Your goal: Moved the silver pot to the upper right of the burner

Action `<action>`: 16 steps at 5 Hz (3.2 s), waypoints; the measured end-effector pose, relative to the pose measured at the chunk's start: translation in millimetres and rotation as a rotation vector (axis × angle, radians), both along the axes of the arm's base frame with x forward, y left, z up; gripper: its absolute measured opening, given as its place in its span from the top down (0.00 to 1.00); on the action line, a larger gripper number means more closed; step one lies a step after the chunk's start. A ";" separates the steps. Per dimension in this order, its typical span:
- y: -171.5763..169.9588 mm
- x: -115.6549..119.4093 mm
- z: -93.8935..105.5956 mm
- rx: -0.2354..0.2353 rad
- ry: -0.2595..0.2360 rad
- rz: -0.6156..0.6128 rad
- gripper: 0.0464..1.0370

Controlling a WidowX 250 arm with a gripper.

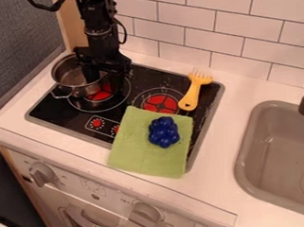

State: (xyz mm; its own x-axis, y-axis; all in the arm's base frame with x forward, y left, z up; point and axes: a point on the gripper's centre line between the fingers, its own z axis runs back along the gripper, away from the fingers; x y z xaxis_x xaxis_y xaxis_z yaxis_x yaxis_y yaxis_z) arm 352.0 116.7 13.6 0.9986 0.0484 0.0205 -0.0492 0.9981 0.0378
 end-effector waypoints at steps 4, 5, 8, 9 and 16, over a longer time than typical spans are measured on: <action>-5.9 9.6 20.0 0.036 0.000 -0.034 0.97; -27.8 40.4 42.2 0.070 -0.082 -0.115 0.97; -99.3 60.6 31.2 0.064 -0.027 -0.211 0.97; -108.1 60.0 27.1 0.034 -0.021 -0.210 0.97; -150.4 34.4 45.8 -0.032 -0.149 -0.255 0.03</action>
